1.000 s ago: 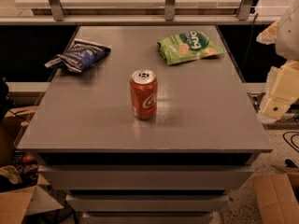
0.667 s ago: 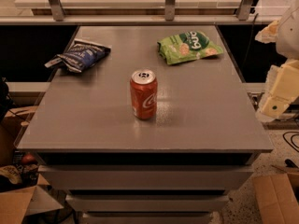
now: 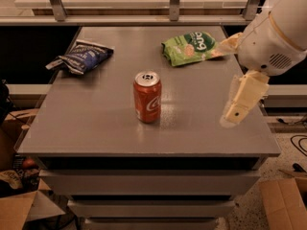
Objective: Knock coke can over
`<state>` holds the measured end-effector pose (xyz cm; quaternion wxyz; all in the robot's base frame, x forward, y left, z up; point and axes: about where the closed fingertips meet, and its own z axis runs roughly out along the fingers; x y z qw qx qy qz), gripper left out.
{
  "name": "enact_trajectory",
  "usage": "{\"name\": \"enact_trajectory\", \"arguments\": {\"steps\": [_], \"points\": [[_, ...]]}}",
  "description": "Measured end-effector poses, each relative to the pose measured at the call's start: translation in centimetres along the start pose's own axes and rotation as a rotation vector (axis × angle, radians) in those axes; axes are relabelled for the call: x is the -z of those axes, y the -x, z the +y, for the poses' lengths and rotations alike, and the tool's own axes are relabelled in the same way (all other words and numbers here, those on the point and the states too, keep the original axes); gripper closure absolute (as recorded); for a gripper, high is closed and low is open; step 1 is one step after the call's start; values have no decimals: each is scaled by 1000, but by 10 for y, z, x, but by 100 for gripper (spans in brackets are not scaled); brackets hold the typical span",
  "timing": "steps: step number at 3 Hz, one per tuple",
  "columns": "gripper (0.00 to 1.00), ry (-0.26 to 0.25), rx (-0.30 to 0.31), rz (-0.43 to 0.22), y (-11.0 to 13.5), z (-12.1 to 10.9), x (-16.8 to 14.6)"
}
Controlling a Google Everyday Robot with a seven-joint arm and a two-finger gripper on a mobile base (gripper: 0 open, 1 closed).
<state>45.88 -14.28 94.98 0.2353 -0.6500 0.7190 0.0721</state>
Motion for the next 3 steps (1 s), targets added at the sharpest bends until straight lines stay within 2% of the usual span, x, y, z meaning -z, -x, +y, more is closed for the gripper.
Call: {"name": "enact_trajectory", "arguments": {"steps": [1, 3], "points": [[0, 58, 25, -159, 23, 2, -32], [0, 156, 7, -469, 53, 7, -68]]}}
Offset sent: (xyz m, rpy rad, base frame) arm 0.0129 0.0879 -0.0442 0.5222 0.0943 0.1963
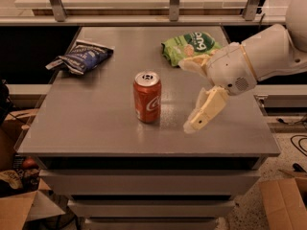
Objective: Knock coke can over
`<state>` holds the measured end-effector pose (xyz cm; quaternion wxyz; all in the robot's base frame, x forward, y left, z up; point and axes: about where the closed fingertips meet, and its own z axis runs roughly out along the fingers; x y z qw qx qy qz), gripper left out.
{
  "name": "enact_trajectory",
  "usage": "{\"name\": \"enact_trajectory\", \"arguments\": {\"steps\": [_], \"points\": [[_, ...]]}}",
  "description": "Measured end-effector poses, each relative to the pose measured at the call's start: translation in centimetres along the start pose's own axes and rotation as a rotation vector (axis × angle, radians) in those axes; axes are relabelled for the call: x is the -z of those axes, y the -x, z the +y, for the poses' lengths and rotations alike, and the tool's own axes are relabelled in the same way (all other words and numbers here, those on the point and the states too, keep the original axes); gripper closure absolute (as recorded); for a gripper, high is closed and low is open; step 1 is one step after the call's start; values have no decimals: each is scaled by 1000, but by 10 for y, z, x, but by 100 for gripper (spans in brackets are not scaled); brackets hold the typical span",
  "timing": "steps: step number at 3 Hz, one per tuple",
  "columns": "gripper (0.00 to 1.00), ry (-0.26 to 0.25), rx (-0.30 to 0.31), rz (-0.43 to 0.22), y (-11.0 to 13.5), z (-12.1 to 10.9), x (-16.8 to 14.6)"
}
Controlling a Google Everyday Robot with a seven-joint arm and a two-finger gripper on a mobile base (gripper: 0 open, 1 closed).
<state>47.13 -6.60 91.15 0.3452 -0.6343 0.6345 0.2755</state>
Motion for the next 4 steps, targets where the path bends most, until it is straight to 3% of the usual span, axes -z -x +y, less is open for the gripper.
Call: {"name": "enact_trajectory", "arguments": {"steps": [2, 4], "points": [[0, 59, -30, -222, 7, -6, -28], [0, 84, -99, -390, 15, -14, -54]]}}
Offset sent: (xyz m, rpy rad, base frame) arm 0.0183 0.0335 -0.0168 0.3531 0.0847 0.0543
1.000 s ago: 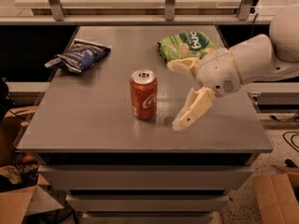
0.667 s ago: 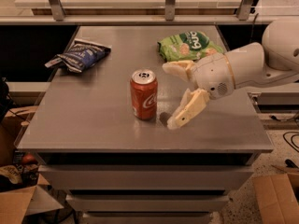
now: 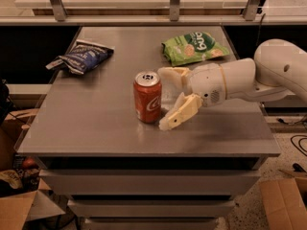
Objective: Knock coke can over
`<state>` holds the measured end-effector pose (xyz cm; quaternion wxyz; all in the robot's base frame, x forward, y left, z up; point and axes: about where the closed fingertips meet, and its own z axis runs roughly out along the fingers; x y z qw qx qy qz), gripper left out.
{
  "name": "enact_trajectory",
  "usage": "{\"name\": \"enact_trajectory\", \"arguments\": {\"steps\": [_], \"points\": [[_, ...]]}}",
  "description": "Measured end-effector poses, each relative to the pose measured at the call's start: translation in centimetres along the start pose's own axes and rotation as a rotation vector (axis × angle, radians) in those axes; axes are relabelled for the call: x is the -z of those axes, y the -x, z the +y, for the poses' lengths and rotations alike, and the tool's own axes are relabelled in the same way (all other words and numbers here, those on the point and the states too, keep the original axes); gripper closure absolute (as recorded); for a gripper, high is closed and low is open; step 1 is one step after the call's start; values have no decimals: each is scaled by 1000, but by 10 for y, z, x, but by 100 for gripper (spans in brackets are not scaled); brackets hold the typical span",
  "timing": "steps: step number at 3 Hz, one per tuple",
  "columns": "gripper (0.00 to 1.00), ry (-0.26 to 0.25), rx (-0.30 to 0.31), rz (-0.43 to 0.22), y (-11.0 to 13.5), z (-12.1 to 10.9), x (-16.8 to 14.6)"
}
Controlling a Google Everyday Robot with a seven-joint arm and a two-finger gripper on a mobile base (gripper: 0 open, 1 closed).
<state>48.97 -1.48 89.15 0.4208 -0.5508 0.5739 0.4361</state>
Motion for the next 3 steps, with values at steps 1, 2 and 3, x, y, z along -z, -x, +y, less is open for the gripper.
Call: {"name": "enact_trajectory", "arguments": {"steps": [1, 2, 3], "points": [[0, 15, -18, -52, 2, -1, -14], [0, 43, -19, -90, 6, -2, -27], [17, 60, -24, -111, 7, -2, -35]]}}
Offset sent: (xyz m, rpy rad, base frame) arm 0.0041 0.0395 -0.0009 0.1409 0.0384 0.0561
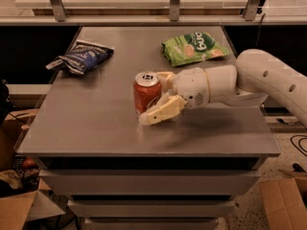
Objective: Knock coke can over
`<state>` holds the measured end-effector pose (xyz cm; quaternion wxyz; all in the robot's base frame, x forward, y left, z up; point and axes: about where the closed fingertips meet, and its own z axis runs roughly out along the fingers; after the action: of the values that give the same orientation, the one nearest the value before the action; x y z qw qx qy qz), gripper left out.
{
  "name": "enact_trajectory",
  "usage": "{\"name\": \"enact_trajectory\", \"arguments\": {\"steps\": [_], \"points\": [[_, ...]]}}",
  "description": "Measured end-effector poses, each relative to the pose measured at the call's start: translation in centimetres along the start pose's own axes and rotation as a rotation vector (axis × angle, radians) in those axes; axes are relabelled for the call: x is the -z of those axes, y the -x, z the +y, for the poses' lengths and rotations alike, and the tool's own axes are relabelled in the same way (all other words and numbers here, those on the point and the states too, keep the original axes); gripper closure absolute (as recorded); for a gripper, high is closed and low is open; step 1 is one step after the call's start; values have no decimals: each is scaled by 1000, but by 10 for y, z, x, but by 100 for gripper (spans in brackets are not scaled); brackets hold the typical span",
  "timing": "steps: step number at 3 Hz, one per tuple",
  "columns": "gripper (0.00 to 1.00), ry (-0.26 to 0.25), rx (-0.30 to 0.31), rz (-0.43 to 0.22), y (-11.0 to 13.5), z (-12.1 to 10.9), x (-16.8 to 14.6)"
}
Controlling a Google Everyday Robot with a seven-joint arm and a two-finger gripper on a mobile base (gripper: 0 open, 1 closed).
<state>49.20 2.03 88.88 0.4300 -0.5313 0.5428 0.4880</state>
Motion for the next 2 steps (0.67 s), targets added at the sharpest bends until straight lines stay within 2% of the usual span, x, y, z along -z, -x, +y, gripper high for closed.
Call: {"name": "enact_trajectory", "arguments": {"steps": [2], "points": [[64, 18, 3, -15, 2, -3, -6]]}}
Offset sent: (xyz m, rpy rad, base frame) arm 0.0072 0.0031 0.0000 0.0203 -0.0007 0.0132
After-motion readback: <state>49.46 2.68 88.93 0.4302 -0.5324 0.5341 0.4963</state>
